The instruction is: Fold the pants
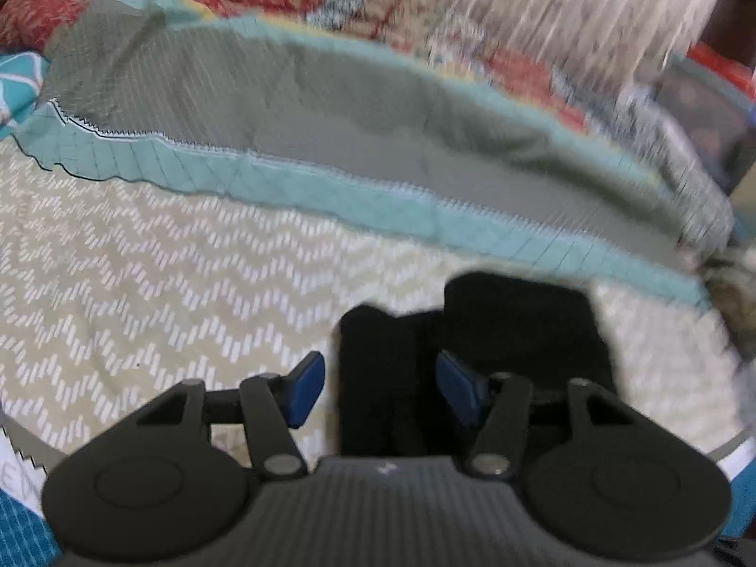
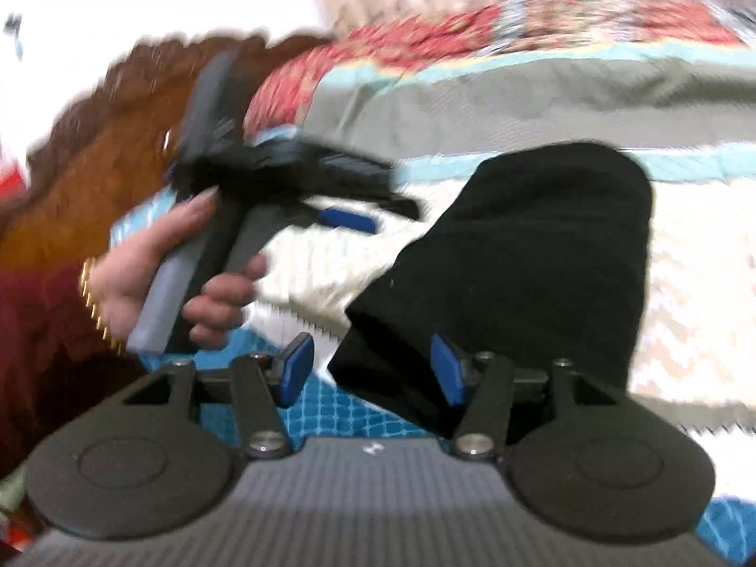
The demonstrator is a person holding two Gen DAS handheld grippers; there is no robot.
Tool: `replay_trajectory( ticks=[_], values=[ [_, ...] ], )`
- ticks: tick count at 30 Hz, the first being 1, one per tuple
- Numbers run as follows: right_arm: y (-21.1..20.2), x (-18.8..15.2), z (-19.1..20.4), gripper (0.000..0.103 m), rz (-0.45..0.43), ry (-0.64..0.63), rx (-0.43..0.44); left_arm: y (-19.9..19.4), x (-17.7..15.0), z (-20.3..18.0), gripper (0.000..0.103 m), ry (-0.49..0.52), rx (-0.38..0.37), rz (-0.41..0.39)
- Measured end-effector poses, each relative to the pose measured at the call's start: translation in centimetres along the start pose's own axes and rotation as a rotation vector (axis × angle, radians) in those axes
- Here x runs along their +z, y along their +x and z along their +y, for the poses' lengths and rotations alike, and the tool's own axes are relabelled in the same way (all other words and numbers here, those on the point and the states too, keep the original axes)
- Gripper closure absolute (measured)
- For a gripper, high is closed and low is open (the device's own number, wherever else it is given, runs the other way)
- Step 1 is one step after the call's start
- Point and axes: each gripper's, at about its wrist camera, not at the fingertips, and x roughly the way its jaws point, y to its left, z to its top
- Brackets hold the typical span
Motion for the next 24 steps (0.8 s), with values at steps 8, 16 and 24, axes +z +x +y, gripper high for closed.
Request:
replay_trajectory(
  ticks=[8,16,24],
  values=[
    [-2.9,2.1,-6.7,0.058,-0.164,0.255,-0.17,0.0,-0.7,-6.2,0.03,0.149,-0.038,0.005],
    [-0.5,2.5,-11.6,0.062,-0.129,0.411,-0.268,3.5,-3.3,-4.2,0.088,0.002,-0.185,0.143],
    [2.8,5.9,-7.1,0.077,-0.152,0.216,-0.257,-1.8,-0.7,-1.4,0.089,0.005,-0.177,-0.013]
  ],
)
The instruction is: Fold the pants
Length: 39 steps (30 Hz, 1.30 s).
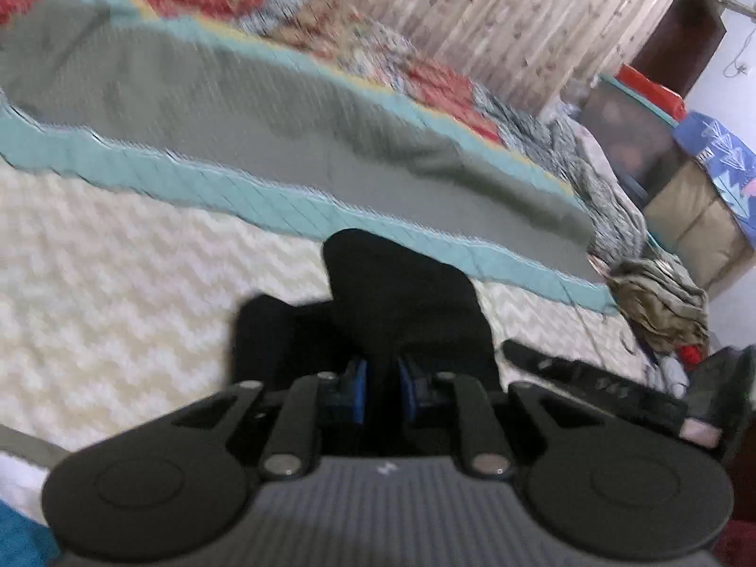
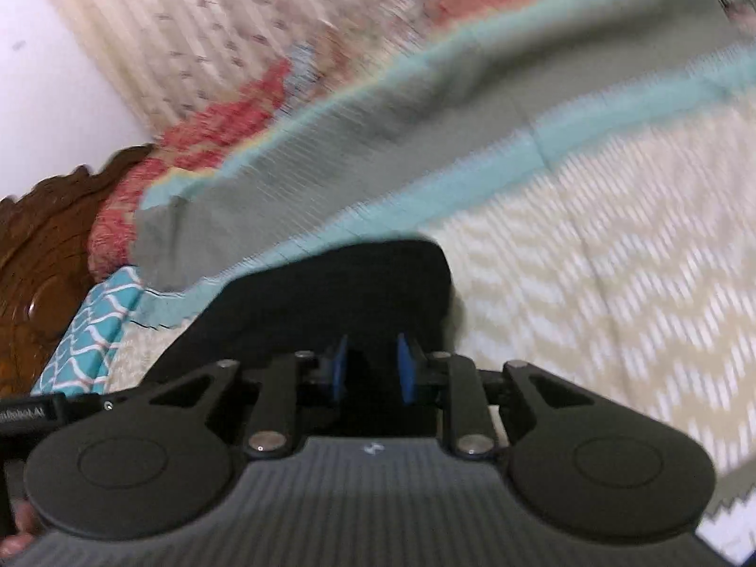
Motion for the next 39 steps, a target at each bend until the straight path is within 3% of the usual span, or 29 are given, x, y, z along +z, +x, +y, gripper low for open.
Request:
replay_trajectory(
  ticks=[2,6,9,13,16,21,23,24,28,33,36,39],
  values=[
    [0.3,0.5,1.7,0.076,-0.022,-0.072,0.011,-0.4,-0.1,1.3,0.089,-0.008,0.044,-0.015],
    [3.9,0.7,3.3,0.075,0.024,-0.126,0.018,2.9,-1.8,3.9,0.089,-0.094,0.058,0.085],
    [7.0,0.5,3.1,0.074,0.089,-0.156,-0.019,5.0,-3.3,4.2,0.087,-0.051,0.111,0.094],
    [12.4,0.5,-1.6,0.07,0.266,0.124,0.023,6.6,-4.2,4.8,0.086,-0.042,0.155,0.103],
    [13.5,0.0,-1.4,0.068,0.284,0.098,-0.017,7.6,-4.8,4.2,0.084,0.027,0.212,0.09],
    [12.1,0.5,0.3,0.064,0.263,-0.001,-0.049,7.2,-4.1,4.2,0.077,0.042,0.209,0.099],
    [10.4,0.6,0.8,0.057,0.205,-0.019,-0.049,5.9,-3.6,4.2,0.05,0.039,0.229,0.096],
    [9.2,0.6,1.0,0.055,0.168,-0.021,-0.042,5.1,-3.4,4.3,0.049,0.031,0.232,0.085],
    [4.5,-0.4,1.9,0.054,0.066,-0.107,0.03,1.5,-2.2,4.2,0.056,-0.049,0.208,0.009],
    [1.2,-2.9,1.8,0.058,0.06,-0.172,0.043,-0.2,-1.1,0.3,0.056,0.023,0.1,-0.064],
    [1.3,-3.9,2.0,0.061,0.075,-0.183,0.049,1.3,-1.1,-1.9,0.056,0.085,0.069,-0.044],
    [2.2,-4.6,2.3,0.061,0.111,-0.176,0.034,3.8,-2.2,-2.4,0.058,0.097,0.086,0.033]
  ],
)
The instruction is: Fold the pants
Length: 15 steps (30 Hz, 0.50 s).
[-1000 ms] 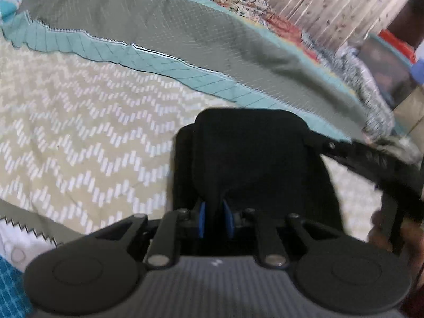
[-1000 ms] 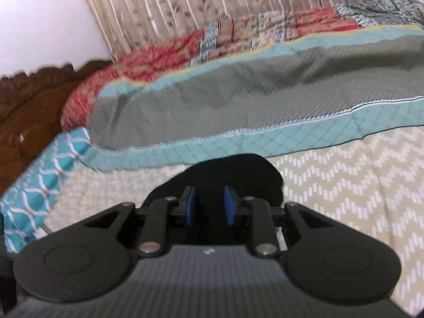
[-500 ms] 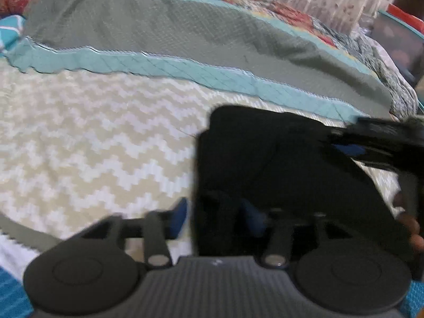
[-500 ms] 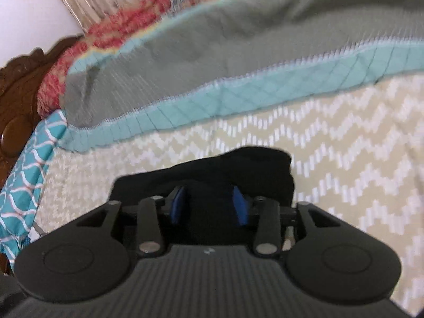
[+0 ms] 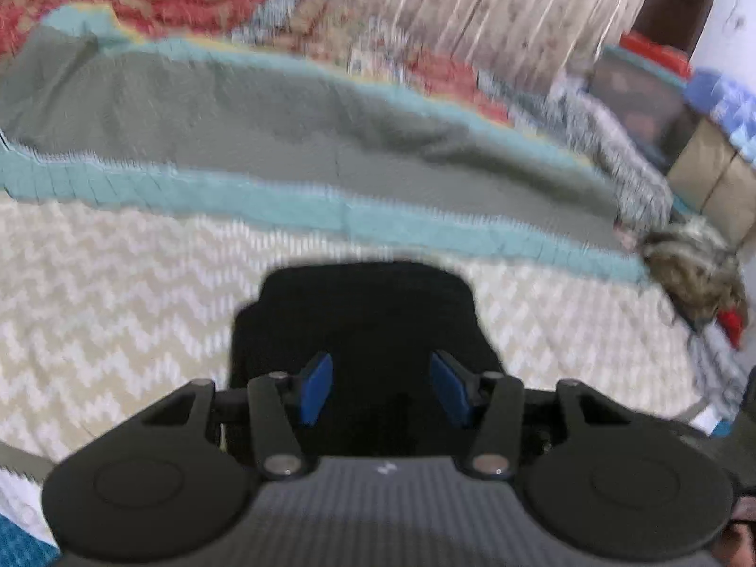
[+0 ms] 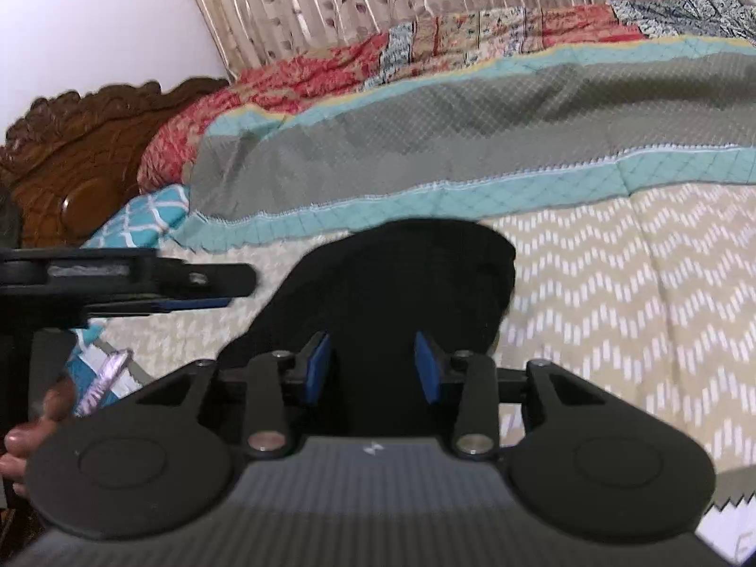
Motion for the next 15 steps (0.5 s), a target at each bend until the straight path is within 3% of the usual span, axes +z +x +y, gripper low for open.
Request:
replay_trajectory(
  ticks=[4,8,12,15],
  values=[
    [2.2,-0.7,0.1,0.061,0.09,0.005,0.011,3.2,-2.2,1.1,0.059,0.017,0.095,0.094],
    [3.2,-1.4,1.4,0.062,0.094,-0.033,-0.012,3.8,-3.2,2.4,0.061,0.015,0.104,0.082],
    [3.5,-1.5,1.6,0.062,0.09,-0.056,-0.022,4.2,-3.6,1.0,0.061,0.1,0.162,0.062],
    [3.2,-1.0,2.0,0.062,0.105,-0.078,-0.033,3.8,-3.1,0.5,0.061,0.106,0.179,0.073]
  ],
)
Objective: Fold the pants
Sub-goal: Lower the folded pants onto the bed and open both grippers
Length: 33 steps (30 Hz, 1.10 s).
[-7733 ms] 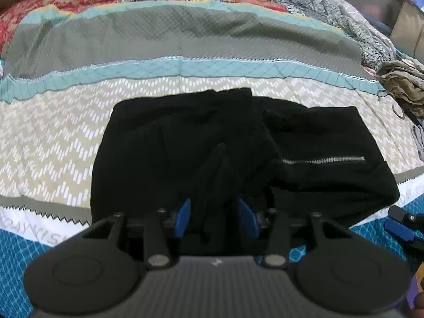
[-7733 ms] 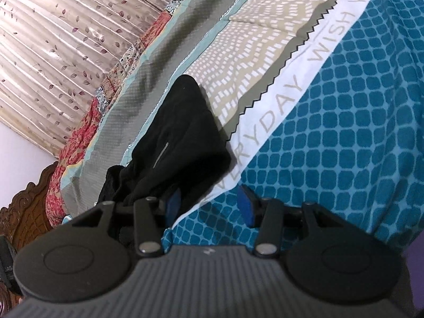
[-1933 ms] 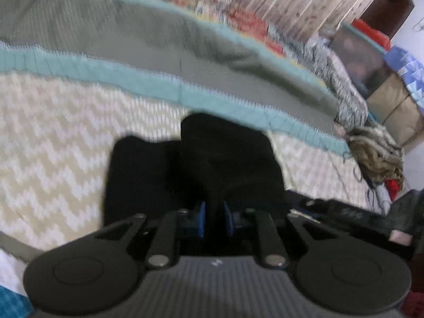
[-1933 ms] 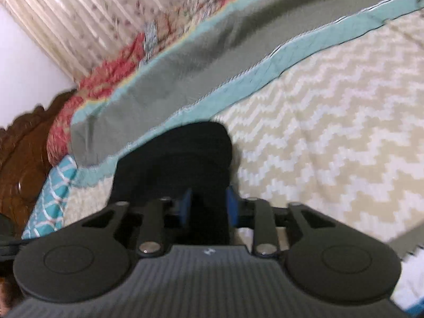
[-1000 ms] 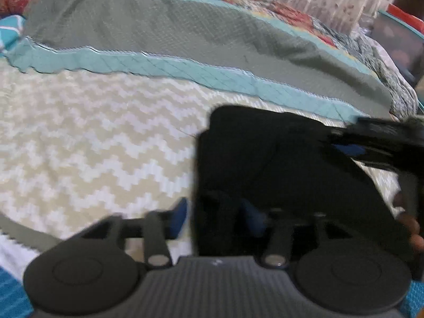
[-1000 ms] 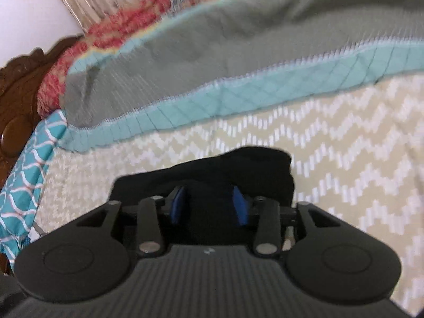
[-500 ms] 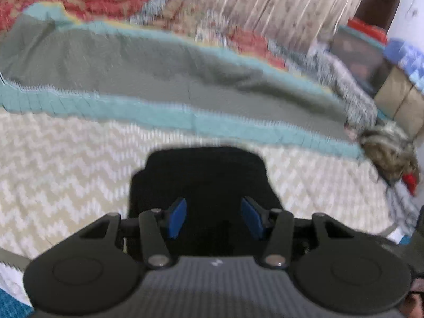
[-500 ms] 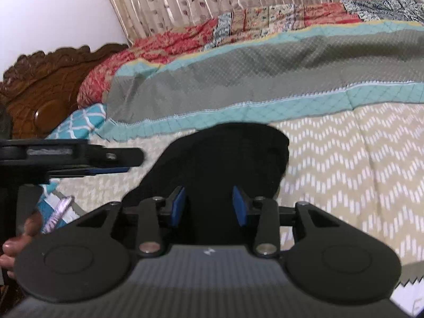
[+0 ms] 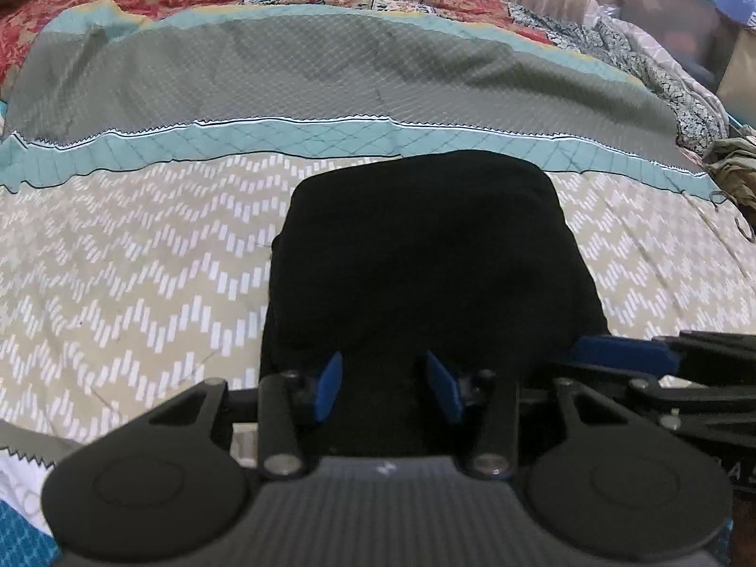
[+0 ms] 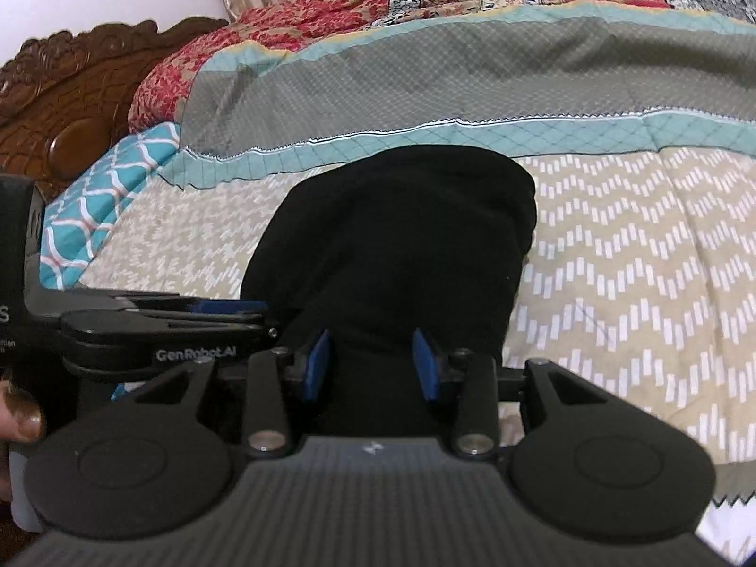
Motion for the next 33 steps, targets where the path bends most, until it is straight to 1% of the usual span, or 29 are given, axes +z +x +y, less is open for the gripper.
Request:
replay_trajectory(
  ticks=[3,4,6,9,10,14,16,18,23,24,25,27,33],
  values=[
    [-1.7,0.0,0.2,0.06,-0.001,0.013,-0.005,-2.0,0.4,0.2,0.061,-0.051,-0.005,0.007],
    [-2.4,-0.3,0.3,0.06,-0.002,0.014,-0.002,-2.9,0.3,0.2,0.059,-0.065,-0.005,0.001],
    [-4.3,-1.5,0.6,0.06,0.0,0.006,-0.001,-4.5,-0.1,0.3,0.057,-0.086,0.002,-0.011],
    [-7.2,-3.4,1.6,0.059,-0.034,-0.024,0.011,-6.5,-1.1,0.5,0.054,-0.113,0.018,-0.033],
    [-7.9,-3.9,1.5,0.059,-0.038,-0.014,0.02,-7.1,-1.6,0.6,0.054,-0.123,0.027,-0.039],
    [-9.9,-5.7,-0.1,0.059,-0.021,0.136,0.08,-8.7,-3.5,0.3,0.051,-0.136,0.057,-0.044],
    [-10.3,-6.3,-0.8,0.059,-0.012,0.193,0.081,-9.0,-4.6,-0.1,0.05,-0.126,0.081,-0.042],
    [-10.3,-6.8,-1.0,0.059,0.001,0.222,0.062,-9.2,-5.6,-0.4,0.05,-0.117,0.105,-0.033],
    [-9.7,-8.1,-1.4,0.059,0.059,0.308,0.058,-8.9,-7.5,-0.7,0.049,-0.114,0.129,0.007],
    [-9.5,-8.5,-1.5,0.058,0.075,0.32,0.053,-8.8,-7.8,-0.7,0.049,-0.115,0.138,0.012],
    [-9.2,-8.8,-1.6,0.054,0.095,0.331,0.049,-8.7,-8.0,-0.7,0.048,-0.115,0.142,0.018],
    [-8.7,-9.5,-1.9,0.053,0.13,0.362,0.041,-8.5,-8.4,-0.6,0.047,-0.112,0.15,0.025],
    [-9.0,-10.1,-2.7,0.053,0.132,0.437,0.062,-8.2,-9.1,-0.5,0.046,-0.101,0.176,0.036]
  ],
)
